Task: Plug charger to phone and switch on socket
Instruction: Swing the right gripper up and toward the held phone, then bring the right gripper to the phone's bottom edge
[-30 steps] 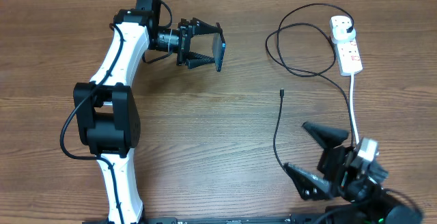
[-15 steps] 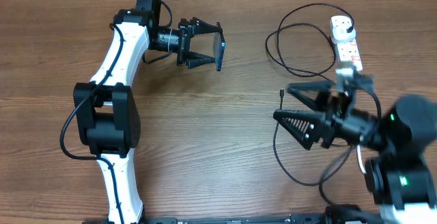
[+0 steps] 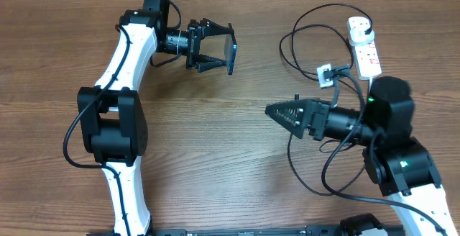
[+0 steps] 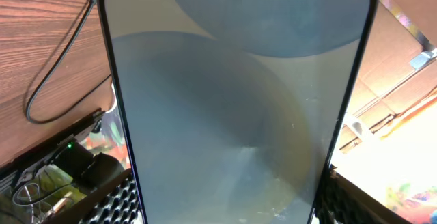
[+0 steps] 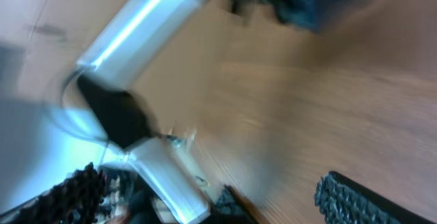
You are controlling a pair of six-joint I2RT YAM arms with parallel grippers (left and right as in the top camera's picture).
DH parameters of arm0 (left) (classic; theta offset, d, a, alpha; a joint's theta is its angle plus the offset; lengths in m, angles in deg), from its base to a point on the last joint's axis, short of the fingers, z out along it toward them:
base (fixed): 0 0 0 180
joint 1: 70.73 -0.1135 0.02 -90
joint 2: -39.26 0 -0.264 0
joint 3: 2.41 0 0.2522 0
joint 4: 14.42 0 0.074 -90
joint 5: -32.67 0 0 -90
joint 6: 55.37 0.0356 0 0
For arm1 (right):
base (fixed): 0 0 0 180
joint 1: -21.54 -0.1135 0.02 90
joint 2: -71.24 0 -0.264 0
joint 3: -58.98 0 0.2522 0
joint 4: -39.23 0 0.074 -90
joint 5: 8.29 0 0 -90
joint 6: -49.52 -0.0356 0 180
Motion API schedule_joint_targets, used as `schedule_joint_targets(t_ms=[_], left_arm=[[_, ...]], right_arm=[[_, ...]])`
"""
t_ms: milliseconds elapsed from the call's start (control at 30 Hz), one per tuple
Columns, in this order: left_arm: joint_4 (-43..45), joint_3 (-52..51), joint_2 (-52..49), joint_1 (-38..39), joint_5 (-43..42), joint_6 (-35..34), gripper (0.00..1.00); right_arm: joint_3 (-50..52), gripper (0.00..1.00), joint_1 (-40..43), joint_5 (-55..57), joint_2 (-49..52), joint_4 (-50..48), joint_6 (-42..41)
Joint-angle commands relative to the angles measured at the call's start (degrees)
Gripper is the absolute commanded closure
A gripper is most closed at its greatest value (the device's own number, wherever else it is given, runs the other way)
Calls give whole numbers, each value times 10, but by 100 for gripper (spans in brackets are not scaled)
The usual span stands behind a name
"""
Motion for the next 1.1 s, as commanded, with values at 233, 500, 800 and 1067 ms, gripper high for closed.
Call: schedule_joint_targets(t_ms=[233,500,800,1067], left_arm=[[2,18,-2,1,-30,-1,31],[1,18,-2,8,-19,-2,32],[2,18,-2,17,1,-18,31],[-2,18,-2,21,20,-23,31]], right_arm=[[-237,0,-96,421,99,261,46],[-269,0,-146,436,192,239,46],[-278,3,-221,567,241,170,23],[-278,6,-278,653,283,110,23]])
